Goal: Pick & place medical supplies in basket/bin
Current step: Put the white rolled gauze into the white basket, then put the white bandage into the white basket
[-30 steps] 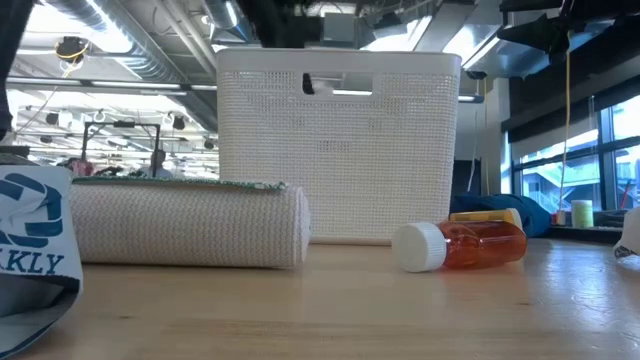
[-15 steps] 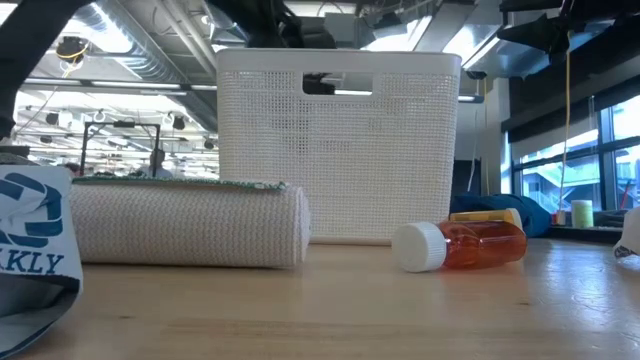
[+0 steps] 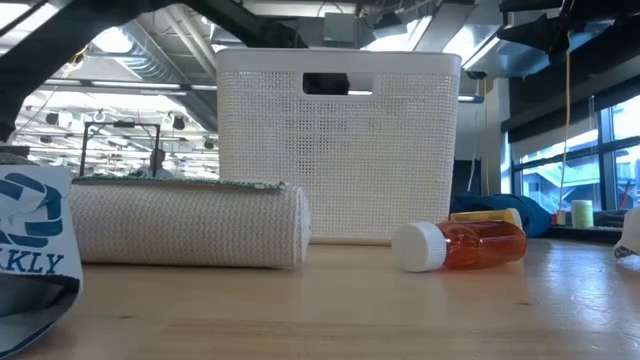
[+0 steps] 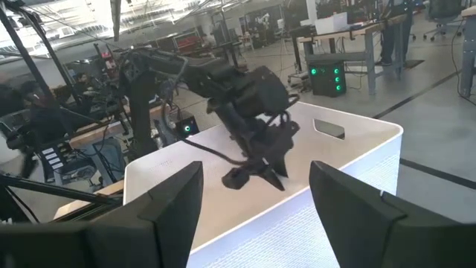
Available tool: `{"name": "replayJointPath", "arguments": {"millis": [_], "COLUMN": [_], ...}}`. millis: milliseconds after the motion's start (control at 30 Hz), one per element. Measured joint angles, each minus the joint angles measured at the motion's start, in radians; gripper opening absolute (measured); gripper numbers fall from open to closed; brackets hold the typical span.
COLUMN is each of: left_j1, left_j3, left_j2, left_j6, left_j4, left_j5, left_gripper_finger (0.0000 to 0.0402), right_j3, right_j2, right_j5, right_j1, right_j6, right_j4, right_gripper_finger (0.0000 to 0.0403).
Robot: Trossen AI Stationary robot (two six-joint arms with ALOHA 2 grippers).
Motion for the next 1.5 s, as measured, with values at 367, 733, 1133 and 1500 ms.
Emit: {"name": "replayJointPath", "arguments": {"millis": [367,733,1133,1500], "left_j1": [0.012,0.023,0.014,-0.012], "left_j3": [0.002,0.002,0.002,0.002], "left_j2": [0.040,0.038,-0.141,-0.469], "left_j6": [-0.041,-0.043,0.007,-0.110], "left_j4": [-0.006,-0.023,-0.013,0.103], "left_j5": [-0.109,-0.047,-0.144,0.068], "left_gripper_finger": [0.0084,0.0167,0.0186,0.0176], "right_j3": [0.000,0.000,0.000,0.000], "right_j2": [0.000,0.000,0.000,-0.001], "right_j5": [0.000,0.000,0.000,0.025], "right_j1": [0.000,0.000,0.000,0.000], "right_j6": [0.001,0.035,0.292,0.263], "right_j4": [0.000,0.010,0.095,0.114], "right_gripper_finger": [0.0248,0.0248,0.0248,0.0248]}}
